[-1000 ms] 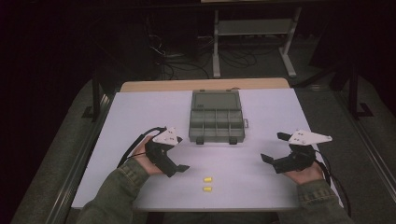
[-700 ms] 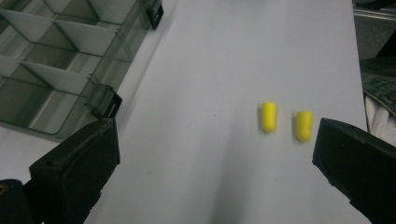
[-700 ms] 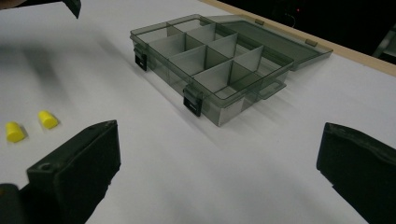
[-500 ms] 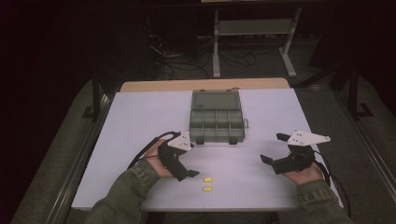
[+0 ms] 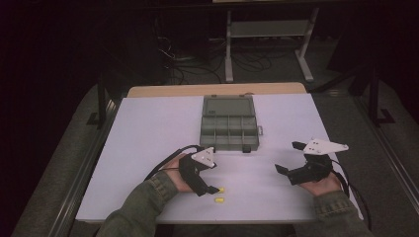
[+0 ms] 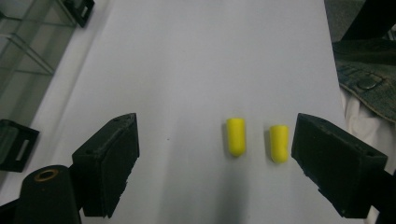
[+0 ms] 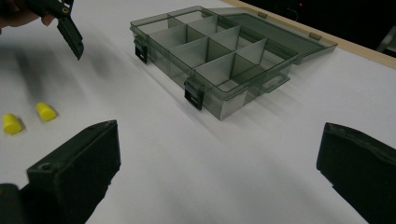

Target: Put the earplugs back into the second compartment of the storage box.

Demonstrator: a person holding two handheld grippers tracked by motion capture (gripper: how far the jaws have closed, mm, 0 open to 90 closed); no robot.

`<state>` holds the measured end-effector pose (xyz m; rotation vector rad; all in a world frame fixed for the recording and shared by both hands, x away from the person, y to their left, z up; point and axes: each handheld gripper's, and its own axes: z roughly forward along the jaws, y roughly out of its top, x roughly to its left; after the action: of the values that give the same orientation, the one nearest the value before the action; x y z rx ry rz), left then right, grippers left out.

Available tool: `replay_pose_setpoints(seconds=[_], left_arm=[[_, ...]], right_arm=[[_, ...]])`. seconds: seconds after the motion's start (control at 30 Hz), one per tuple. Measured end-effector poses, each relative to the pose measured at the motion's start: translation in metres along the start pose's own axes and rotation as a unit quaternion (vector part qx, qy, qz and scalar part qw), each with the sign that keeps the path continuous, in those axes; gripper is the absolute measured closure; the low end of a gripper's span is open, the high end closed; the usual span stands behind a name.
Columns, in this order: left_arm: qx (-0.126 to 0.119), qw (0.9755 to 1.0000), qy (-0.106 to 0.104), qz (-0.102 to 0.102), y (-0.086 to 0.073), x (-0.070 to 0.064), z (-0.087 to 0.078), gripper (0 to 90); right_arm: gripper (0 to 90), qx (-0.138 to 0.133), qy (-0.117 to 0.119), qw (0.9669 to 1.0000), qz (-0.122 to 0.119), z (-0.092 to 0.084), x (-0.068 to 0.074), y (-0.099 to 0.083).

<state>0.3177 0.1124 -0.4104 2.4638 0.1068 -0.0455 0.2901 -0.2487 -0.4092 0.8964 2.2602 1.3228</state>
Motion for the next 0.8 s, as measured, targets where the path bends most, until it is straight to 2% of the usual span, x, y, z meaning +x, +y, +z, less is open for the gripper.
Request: replay_pose_setpoints(seconds=[0.3,0.5,0.63,0.67,0.8], left_arm=[[0.01,0.9998,-0.017,0.004,0.0,-0.001,0.01,23.5],[0.009,0.9997,-0.023,0.005,0.0,-0.001,0.013,35.5],[0.019,0.9994,-0.028,0.007,-0.001,-0.001,0.017,41.1],[0.021,0.9994,-0.026,0.006,-0.001,-0.001,0.018,46.0],[0.024,0.9994,-0.022,0.006,-0.001,-0.001,0.02,51.3]], right_arm=[[0.0,0.004,0.001,1.0,-0.002,0.001,0.001,-0.001],[0.0,0.005,0.002,1.0,-0.003,0.002,0.001,-0.001],[0.0,0.006,0.002,1.0,-0.003,0.002,0.001,-0.001],[0.0,0.007,0.001,1.0,-0.003,0.002,0.001,-0.001],[0.0,0.009,0.002,0.9999,-0.004,0.003,0.001,-0.001]])
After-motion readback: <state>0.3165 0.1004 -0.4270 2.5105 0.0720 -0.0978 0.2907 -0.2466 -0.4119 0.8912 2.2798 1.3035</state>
